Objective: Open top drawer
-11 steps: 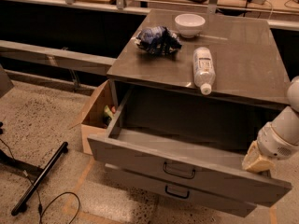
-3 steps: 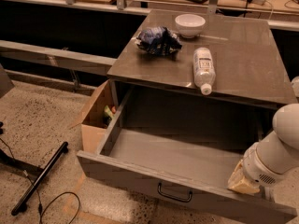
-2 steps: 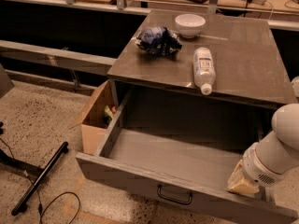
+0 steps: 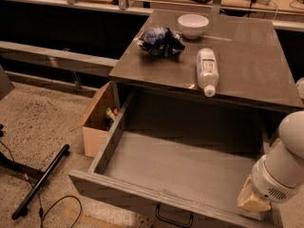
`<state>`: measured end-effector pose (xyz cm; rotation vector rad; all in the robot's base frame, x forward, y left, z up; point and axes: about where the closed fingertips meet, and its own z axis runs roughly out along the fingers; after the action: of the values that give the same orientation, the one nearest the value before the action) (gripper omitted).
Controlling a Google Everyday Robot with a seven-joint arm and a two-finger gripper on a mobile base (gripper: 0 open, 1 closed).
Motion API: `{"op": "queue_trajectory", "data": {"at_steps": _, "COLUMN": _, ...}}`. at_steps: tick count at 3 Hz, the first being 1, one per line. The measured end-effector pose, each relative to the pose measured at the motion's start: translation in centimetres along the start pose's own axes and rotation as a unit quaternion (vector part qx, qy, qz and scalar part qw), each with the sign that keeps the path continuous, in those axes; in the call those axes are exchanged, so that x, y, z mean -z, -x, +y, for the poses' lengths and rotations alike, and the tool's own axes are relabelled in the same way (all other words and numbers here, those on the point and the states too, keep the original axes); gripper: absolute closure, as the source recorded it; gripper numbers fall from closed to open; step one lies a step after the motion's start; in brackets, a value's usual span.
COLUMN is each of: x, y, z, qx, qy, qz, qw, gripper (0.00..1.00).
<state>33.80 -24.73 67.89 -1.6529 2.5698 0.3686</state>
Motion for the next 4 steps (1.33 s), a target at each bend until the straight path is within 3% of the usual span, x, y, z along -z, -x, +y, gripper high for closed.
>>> {"op": "queue_trajectory", "data": {"at_steps": 1, "x": 0.8, "y": -1.1, "z": 2.9, "qx": -0.014, "qy": 0.017, "qz": 0.016, "qw": 0.9996, "gripper": 1.00}}
{"op": "queue_trajectory", "data": {"at_steps": 2, "x": 2.4, "y": -0.9, "z": 3.1, "qx": -0.012, "qy": -0.004, "qz": 0.011, "qw": 0.9999, "gripper": 1.00}}
{"op": "queue_trajectory", "data": {"at_steps": 3, "x": 4.7, "y": -0.9, "z": 2.0, "qx": -0.011, "qy": -0.047, "qz": 0.001, "qw": 0.9988, "gripper": 1.00}}
{"op": "queue_trajectory", "data": {"at_steps": 4, "x": 7.7, "y": -1.0, "z": 0.5, "qx": -0.003, "qy": -0.099, "qz": -0.010, "qw": 0.9950, "gripper": 1.00}}
